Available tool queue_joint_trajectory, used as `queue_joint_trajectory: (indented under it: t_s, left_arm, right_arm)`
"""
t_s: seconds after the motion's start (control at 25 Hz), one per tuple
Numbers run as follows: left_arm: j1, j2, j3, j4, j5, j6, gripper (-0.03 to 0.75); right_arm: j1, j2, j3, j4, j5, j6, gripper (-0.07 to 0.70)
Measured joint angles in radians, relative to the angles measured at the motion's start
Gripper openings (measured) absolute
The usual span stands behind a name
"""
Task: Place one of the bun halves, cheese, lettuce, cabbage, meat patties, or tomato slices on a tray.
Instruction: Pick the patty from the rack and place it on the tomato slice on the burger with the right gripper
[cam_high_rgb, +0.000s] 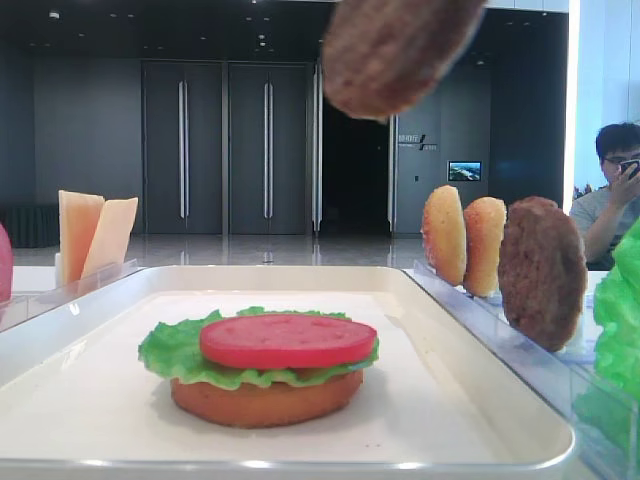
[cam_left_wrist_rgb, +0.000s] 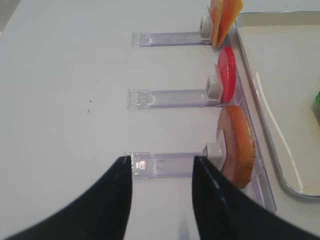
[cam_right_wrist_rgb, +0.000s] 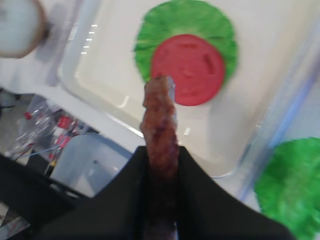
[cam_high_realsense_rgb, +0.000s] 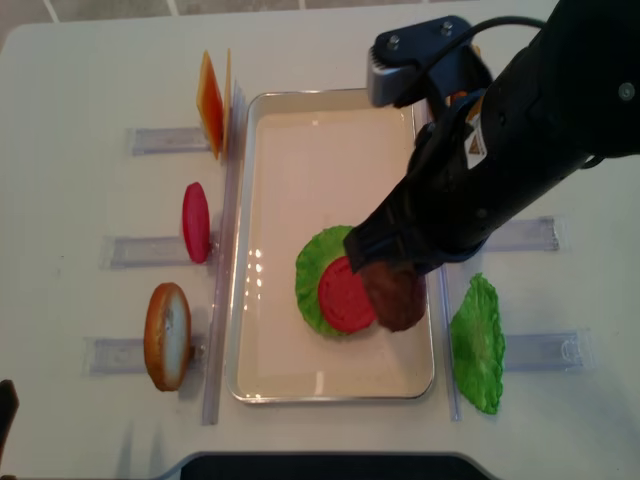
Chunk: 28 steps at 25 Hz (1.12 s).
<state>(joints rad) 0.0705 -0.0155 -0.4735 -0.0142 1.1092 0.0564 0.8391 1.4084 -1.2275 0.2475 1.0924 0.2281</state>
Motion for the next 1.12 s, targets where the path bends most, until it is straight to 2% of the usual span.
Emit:
queue_joint_trajectory:
  t_s: [0.16, 0.32, 0.48, 0.6, 0.76, 0.88, 1.12]
  left_arm:
    - [0.0, 0.0, 0.0, 0.0, 0.0, 0.0, 0.307]
    - [0.0, 0.0, 0.0, 0.0, 0.0, 0.0, 0.306]
    - [0.0, 0.0, 0.0, 0.0, 0.0, 0.0, 0.306]
    - [0.0, 0.0, 0.0, 0.0, 0.0, 0.0, 0.306]
    - [0.0, 0.0, 0.0, 0.0, 0.0, 0.0, 0.306]
    - [0.0, 0.0, 0.0, 0.0, 0.0, -0.001, 0.306]
    - [0.0, 0.0, 0.0, 0.007, 0.0, -0.009, 0.303]
  right_arm:
    - [0.009, 0.001, 0.0, 0.235, -0.047, -0.241, 0.124]
    - [-0.017, 0.034, 0.003, 0.374, -0.057, -0.406, 0.124]
    - [-0.112, 0.084, 0.08, 0.574, -0.058, -0.591, 0.124]
    - [-0.219, 0.11, 0.182, 0.779, -0.074, -0.774, 0.124]
    - [-0.337, 0.13, 0.273, 1.0, -0.063, -0.992, 0.124]
    - [-0.372, 0.158, 0.288, 1.068, -0.074, -1.048, 0.124]
    - [-0.376, 0.241, 0.292, 1.147, -0.11, -1.094, 0.124]
